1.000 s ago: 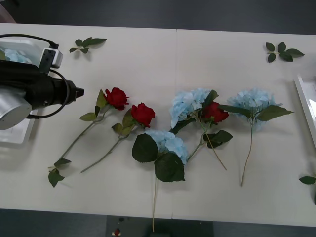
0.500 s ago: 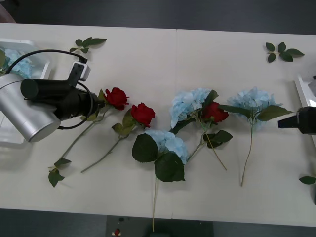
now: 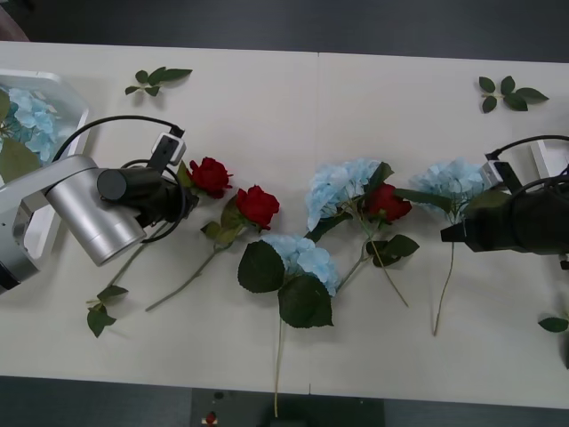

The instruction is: Put the red flowers into the right box and the blue flowers into the left box

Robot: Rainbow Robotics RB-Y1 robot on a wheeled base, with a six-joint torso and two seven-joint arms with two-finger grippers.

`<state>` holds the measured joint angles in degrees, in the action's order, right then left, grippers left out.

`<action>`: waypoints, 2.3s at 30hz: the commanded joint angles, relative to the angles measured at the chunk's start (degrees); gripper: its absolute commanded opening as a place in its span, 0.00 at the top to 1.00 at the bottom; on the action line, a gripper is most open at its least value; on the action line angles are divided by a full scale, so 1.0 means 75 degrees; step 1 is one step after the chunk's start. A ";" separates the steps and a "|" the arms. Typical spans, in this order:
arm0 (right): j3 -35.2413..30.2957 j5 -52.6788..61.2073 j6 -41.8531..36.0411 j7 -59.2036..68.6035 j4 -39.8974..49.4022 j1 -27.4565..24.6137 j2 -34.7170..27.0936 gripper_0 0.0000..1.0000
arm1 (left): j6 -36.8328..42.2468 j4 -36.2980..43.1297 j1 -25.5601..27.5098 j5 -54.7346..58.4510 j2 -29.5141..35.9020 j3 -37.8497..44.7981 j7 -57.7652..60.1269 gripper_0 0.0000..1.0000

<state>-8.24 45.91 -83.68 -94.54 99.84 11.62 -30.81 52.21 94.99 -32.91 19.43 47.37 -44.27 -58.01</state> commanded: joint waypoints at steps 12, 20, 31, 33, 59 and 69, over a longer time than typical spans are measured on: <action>0.0922 -0.0426 0.1021 0.0429 -0.0445 -0.0038 -0.0063 0.12 | -0.0305 -0.0630 -0.0569 -0.0060 -0.0292 -0.0636 -0.0117 0.00; 0.0993 -0.0496 0.1126 0.0371 -0.0562 -0.0038 -0.0063 0.12 | -0.0352 -0.1029 -0.0651 -0.0060 -0.0573 -0.0636 -0.0141 0.00; 0.0524 0.0055 0.0716 0.0136 -0.0363 0.0161 -0.0392 0.07 | -0.0387 -0.1345 -0.0709 0.0022 -0.0772 -0.0636 -0.0094 0.37; 0.0360 0.0231 0.0611 0.0078 -0.0293 0.0161 -0.0462 0.04 | -0.0387 -0.1404 -0.0709 0.0128 -0.0772 -0.0636 -0.0094 0.56; -0.3027 0.2750 -0.1780 -0.3297 0.0551 0.0325 -0.0520 0.00 | -0.0481 0.0260 -0.0698 0.1968 0.0575 0.0758 0.0012 1.00; -0.3085 0.4438 -0.2096 -0.3871 0.0504 0.0677 -0.0509 0.00 | 0.0937 0.2276 -0.0955 0.4194 0.0751 0.2375 0.1629 1.00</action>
<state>-31.11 76.76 -98.55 -123.66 101.92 15.21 -33.77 58.68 108.70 -36.92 49.95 52.83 -26.74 -53.09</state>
